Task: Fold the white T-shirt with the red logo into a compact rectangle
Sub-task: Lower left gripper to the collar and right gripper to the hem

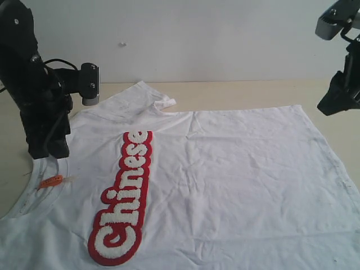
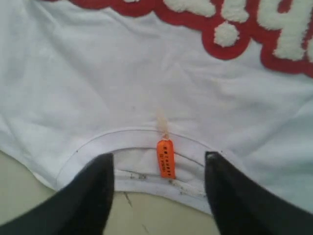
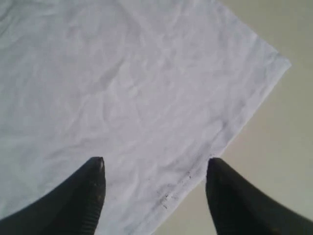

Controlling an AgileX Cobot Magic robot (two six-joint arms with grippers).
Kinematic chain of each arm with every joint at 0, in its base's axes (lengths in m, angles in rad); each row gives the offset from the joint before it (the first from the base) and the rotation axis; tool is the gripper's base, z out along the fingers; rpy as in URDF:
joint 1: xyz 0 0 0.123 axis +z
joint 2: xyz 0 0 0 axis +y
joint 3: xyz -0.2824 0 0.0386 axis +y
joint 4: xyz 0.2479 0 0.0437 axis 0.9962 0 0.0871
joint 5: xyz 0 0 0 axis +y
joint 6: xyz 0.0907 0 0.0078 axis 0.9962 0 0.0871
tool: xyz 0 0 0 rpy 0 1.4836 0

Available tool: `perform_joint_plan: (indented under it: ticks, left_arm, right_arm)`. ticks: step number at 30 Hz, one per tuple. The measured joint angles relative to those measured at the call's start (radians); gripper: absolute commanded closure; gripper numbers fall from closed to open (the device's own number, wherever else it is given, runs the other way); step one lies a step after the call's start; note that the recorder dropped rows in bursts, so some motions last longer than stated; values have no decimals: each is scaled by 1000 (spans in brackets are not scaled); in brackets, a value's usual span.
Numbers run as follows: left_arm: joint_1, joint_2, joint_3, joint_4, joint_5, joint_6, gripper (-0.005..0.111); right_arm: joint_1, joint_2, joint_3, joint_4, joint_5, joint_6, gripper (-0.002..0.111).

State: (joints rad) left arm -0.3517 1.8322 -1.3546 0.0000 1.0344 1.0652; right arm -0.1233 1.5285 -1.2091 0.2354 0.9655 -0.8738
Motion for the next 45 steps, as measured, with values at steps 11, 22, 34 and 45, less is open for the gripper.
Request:
perform_joint_plan:
  ticks: [11, 22, 34, 45]
  left_arm:
    - [1, 10, 0, 8, -46, -56, 9]
    - [4, 14, 0, 0, 36, 44, 10]
    - [200, 59, 2, -105, 44, 210, 10]
    - [242, 174, 2, -56, -12, 304, 10]
  right_arm:
    - [0, 63, 6, 76, -4, -85, 45]
    - [14, 66, 6, -19, 85, -265, 45]
    - [170, 222, 6, -368, 54, -397, 45]
    - [-11, 258, 16, -158, -30, -667, 45]
